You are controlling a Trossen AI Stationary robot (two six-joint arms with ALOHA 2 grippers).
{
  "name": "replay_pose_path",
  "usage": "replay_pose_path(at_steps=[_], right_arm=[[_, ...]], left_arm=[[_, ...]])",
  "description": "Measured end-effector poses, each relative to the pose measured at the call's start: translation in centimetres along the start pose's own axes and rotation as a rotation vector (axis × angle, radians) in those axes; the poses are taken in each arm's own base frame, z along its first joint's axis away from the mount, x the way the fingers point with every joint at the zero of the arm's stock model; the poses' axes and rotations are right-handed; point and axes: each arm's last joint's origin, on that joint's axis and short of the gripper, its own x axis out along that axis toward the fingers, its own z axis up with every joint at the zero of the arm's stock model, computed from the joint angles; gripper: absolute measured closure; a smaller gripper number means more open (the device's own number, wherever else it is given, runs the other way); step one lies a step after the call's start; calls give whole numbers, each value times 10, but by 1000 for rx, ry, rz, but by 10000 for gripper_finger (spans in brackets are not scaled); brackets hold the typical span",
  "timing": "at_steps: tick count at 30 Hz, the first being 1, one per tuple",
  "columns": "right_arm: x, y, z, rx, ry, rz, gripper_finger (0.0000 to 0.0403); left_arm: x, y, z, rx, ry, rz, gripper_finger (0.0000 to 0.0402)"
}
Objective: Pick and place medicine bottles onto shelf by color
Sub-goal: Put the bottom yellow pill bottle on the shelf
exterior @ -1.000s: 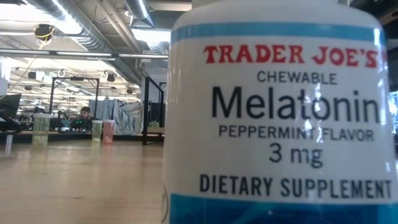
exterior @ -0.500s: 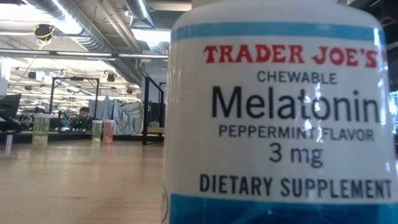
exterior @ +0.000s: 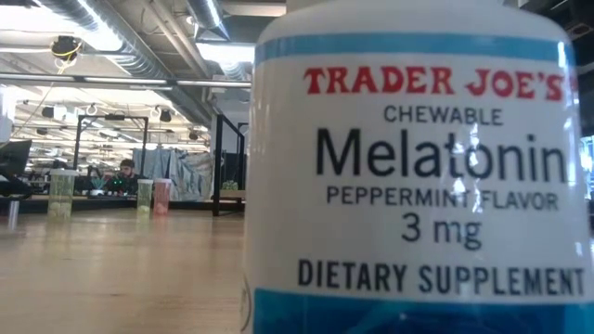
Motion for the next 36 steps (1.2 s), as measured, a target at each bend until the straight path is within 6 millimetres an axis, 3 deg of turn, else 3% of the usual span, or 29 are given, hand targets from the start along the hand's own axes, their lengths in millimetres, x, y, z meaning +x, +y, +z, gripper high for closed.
replay_pose_path(at_steps=[19, 27, 36], right_arm=[[-1, 8, -6, -18, -28, -43, 180], [18, 9, -9, -48, 25, -54, 180], [17, 9, -8, -48, 19, -51, 180]], left_arm=[[0, 0, 0, 1, 3, -1, 139], [0, 0, 0, 1, 4, -2, 139], [0, 0, 0, 1, 4, -2, 139]])
